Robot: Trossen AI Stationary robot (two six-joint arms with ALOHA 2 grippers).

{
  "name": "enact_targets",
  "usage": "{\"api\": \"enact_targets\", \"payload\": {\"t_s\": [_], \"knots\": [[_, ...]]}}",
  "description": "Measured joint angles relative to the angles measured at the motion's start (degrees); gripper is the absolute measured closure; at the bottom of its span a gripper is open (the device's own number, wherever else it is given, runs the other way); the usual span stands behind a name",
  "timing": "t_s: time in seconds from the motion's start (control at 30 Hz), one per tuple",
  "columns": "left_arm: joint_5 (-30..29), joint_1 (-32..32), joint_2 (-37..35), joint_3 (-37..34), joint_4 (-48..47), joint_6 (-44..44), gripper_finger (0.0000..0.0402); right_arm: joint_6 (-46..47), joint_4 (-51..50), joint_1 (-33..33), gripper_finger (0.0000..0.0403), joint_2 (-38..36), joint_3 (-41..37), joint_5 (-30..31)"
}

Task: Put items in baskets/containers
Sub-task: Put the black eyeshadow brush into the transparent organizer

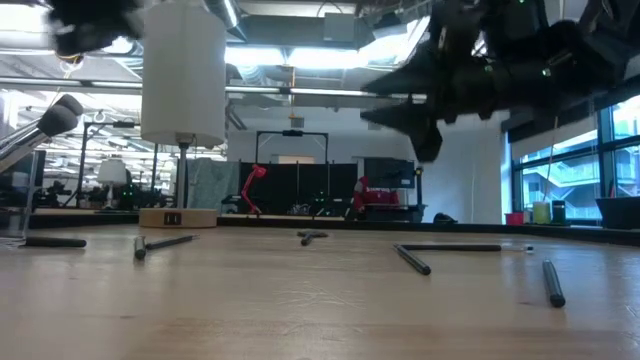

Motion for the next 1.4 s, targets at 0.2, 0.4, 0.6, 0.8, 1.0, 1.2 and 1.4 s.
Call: {"api": "enact_targets", "payload": {"t_s": [0.2,0.4,0.6,0.8,1.0,1.2,1.4], "knots": [[-0.8,9.5,6.6,9.2,-3.5,9.4,0.0293,0.2,-9.5,-3.6,0.0230,-11.0,0.0,-0.8],[13.2,17.7,18.5,11.0,-4.0,1.1,0.0281,-0.7,-36.4,-8.1,0.0230,-24.3,0.0,-0.9],[28.1,22.4,25.2,12.2,-5.5,-14.0,0.0262,-0.6,-56.3,-10.9,0.0230,-31.6,0.0,5.6],[38.7,27.1,25.5,13.1,-13.3,-20.2,0.0261,-2.5,-57.5,-11.2,0.0230,-31.7,0.0,11.1],[39.0,33.4,25.5,13.1,-19.2,-18.4,0.0273,-4.7,-54.7,-11.2,0.0230,-31.7,0.0,8.1],[30.2,38.4,25.5,13.1,-20.6,-13.1,0.0293,-5.8,-51.7,-11.6,0.0230,-31.7,0.0,7.6],[28.6,37.4,26.7,13.1,-23.5,-18.2,0.0293,-6.0,-51.6,-11.7,0.0230,-31.7,0.0,7.6]]}}
